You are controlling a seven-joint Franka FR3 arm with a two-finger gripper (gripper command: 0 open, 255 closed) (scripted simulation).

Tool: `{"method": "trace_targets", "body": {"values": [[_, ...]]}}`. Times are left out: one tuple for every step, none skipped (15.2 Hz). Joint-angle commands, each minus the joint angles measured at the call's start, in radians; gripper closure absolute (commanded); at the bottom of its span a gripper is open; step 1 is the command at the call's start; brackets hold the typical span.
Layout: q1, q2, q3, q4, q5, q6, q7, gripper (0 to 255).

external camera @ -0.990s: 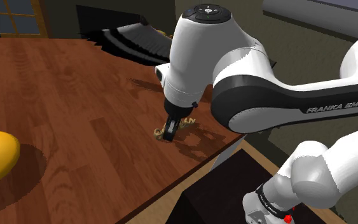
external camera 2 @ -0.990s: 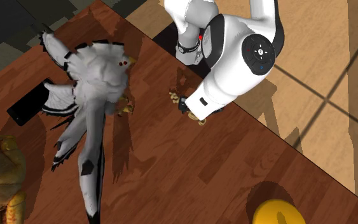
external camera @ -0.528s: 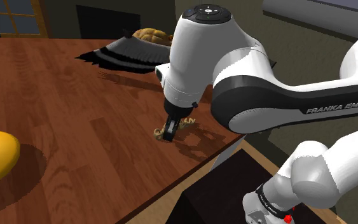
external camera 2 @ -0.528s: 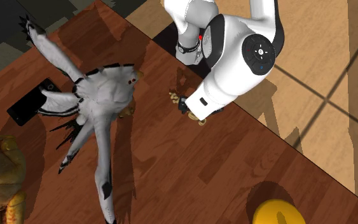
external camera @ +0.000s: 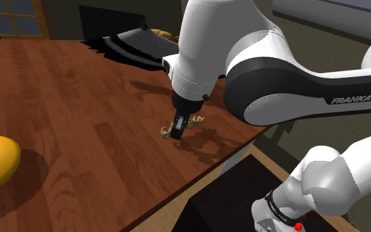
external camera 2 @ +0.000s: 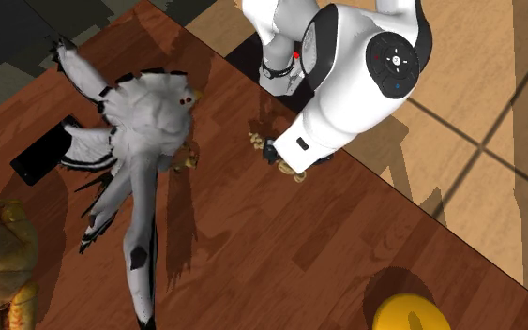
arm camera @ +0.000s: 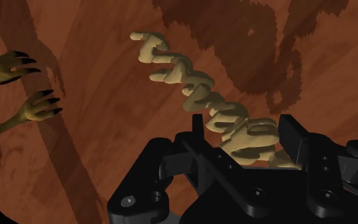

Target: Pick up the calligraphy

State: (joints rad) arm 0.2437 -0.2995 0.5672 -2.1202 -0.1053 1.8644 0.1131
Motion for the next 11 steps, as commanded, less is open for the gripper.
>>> {"method": "trace_targets", "body": {"values": [[-0.001,-0.003,-0.003,0.022,0.001,-0.024,-0.007,255],[-0.001,-0.004,-0.004,0.035,0.002,-0.037,-0.01,255],[-0.002,-0.005,-0.005,0.047,0.002,-0.05,-0.013,255],[-0.002,-0.005,-0.007,0.06,0.003,-0.063,-0.016,255],[-0.002,-0.005,-0.008,0.073,0.003,-0.076,-0.019,255],[-0.003,-0.005,-0.008,0.086,0.003,-0.089,-0.022,255],[-0.003,-0.005,-0.009,0.1,0.003,-0.102,-0.024,255],[-0.004,-0.005,-0.01,0.113,0.003,-0.115,-0.027,255],[-0.005,-0.004,-0.011,0.127,0.003,-0.128,-0.029,255],[-0.005,-0.004,-0.011,0.129,0.003,-0.13,-0.03,255],[-0.005,-0.004,-0.011,0.129,0.003,-0.13,-0.03,255]]}}
